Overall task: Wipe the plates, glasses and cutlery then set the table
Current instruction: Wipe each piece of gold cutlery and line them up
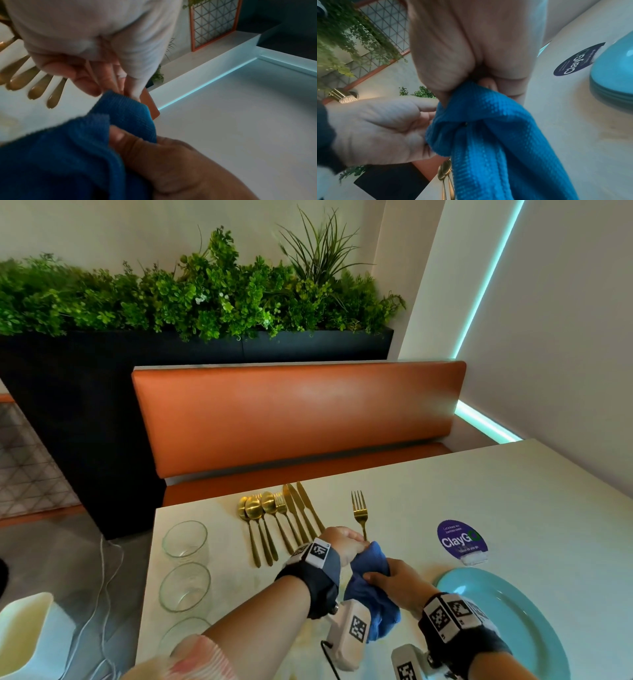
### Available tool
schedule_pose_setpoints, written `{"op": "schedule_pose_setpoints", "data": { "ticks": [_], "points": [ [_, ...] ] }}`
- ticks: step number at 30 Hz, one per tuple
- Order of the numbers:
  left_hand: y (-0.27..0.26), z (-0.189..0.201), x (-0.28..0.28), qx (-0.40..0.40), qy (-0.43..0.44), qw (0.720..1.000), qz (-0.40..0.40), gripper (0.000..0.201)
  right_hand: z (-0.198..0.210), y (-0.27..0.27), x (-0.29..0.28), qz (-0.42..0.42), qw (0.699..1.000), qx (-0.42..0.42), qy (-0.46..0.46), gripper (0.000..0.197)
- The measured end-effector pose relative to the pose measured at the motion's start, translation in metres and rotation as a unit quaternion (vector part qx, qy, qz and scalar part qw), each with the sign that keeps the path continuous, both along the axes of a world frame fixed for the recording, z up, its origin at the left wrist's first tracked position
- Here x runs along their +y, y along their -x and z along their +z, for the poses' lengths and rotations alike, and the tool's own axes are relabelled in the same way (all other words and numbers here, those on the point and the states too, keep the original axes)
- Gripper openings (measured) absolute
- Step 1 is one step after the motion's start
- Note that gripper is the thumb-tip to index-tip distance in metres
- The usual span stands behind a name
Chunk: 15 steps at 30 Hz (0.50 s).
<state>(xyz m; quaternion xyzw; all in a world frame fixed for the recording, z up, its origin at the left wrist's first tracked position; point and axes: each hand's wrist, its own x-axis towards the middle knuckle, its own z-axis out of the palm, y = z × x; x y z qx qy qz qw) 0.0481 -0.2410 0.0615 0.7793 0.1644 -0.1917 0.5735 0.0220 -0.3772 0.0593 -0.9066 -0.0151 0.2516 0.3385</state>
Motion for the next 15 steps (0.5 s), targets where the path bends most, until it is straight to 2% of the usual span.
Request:
{"op": "schedule_pose_setpoints", "data": {
  "ticks": [7, 10, 12, 15],
  "points": [
    [-0.060, -0.026, 0.001, 0.052, 0.068, 0.995, 0.048, 0.033, -0.020, -0.056, 0.000, 0.032, 0.999, 0.036, -0.011, 0.028],
    [-0.085, -0.040, 0.000, 0.057, 0.021, 0.993, 0.103, 0.035, -0.026, -0.077, 0.001, 0.057, 0.997, 0.045, 0.018, 0.024],
    [-0.102, -0.044, 0.006, 0.076, 0.015, 0.987, 0.141, 0.039, -0.028, -0.088, 0.000, 0.085, 0.994, 0.046, 0.052, 0.016],
    [-0.127, -0.053, 0.020, 0.093, 0.001, 0.977, 0.193, 0.045, -0.034, -0.100, -0.008, 0.091, 0.991, 0.048, 0.081, 0.016]
  ]
}}
